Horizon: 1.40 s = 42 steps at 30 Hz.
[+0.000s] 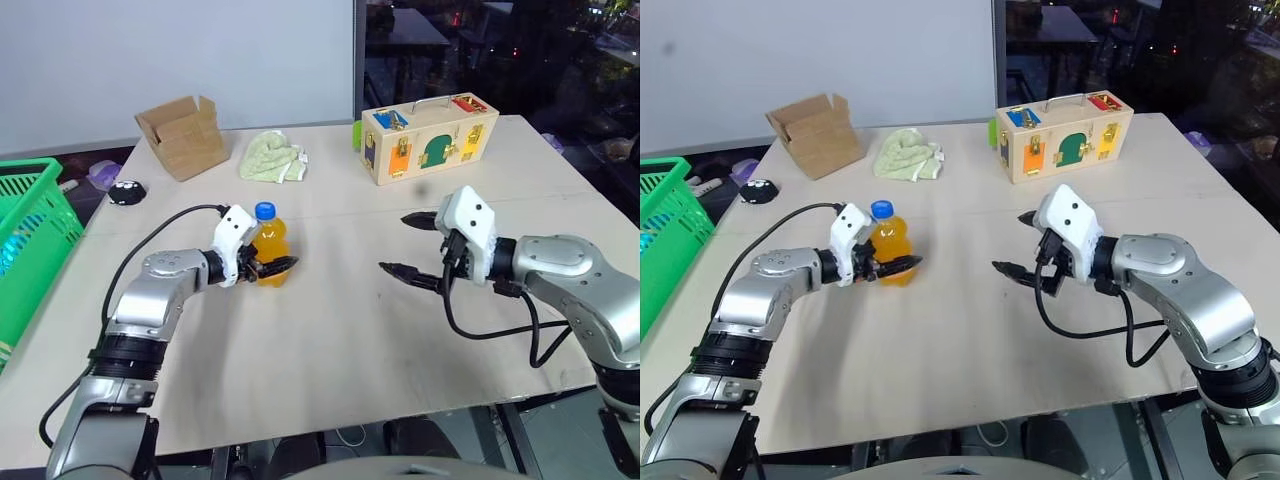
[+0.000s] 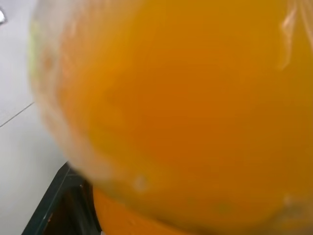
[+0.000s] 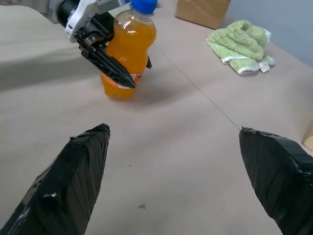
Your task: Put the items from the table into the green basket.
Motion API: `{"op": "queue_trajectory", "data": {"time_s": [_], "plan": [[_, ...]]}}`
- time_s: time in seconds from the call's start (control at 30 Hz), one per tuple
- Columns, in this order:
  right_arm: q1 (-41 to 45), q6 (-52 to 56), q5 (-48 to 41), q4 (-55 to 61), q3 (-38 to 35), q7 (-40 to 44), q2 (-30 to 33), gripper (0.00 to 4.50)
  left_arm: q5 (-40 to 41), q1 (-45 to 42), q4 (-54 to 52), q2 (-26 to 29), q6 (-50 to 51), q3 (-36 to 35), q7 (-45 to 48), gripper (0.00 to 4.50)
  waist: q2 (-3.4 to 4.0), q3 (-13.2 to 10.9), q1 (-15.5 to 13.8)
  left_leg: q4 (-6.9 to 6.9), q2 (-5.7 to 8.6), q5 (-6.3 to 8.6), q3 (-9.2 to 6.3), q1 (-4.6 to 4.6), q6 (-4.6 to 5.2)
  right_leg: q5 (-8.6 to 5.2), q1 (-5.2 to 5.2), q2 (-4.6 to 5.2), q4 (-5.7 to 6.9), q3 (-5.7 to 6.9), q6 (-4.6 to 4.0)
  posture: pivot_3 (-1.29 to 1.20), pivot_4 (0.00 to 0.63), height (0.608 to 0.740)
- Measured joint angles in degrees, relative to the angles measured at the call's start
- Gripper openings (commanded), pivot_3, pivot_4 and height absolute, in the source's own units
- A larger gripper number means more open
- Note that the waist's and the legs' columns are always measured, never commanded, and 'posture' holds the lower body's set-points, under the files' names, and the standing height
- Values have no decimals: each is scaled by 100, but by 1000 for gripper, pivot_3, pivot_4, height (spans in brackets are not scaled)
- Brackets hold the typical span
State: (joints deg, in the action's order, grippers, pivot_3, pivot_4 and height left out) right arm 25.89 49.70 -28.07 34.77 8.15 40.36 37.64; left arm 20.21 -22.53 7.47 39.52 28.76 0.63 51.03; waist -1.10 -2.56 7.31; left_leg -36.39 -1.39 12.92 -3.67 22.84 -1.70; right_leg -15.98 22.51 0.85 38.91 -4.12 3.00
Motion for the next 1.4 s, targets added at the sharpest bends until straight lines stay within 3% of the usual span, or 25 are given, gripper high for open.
{"op": "queue_trajectory", "data": {"time_s": [0.2, 0.47, 0.7, 0.97, 1.4], "plan": [[176, -171, -2, -269, 90, 152, -154, 4500, 330, 28, -492, -53, 213, -555, -222, 3016, -1, 0, -29, 0, 0, 0, 0, 0, 0, 1, -1, 1, 1, 1, 0, -42, 0, 740], [1196, -522, -509, -914, 68, 224, -1467, 4500, 678, -543, -379, -158, 421, -1917, -1480, 3016, -8, 3, -156, -1, 0, -1, -22, 0, 0, 2, -3, -1, 9, 19, 0, 54, 0, 740], [2003, -1002, -828, -1420, 86, 523, -2376, 4500, 392, -1343, 932, 977, -279, -3260, -2535, 3016, -19, 3, -307, 13, 4, -1, -46, 0, -2, 3, 2, 1, 7, 40, -2, 119, 0, 740], [2088, -1119, -886, -1569, 253, 683, -2601, 4500, -172, -1134, 2219, 1724, -1007, -3452, -2650, 3016, -40, 14, -800, 10, 9, -6, -60, 1, -10, 3, -9, 4, 9, 65, -3, 148, 0, 740], [2098, -1135, -865, -1570, 286, 819, -2559, 4500, -425, -594, 3260, 2150, -1577, -3613, -2571, 3016, -62, 28, -971, 8, 8, -12, -89, -11, -21, 2, -34, 4, 6, 101, -6, 163, 0, 740]]}}
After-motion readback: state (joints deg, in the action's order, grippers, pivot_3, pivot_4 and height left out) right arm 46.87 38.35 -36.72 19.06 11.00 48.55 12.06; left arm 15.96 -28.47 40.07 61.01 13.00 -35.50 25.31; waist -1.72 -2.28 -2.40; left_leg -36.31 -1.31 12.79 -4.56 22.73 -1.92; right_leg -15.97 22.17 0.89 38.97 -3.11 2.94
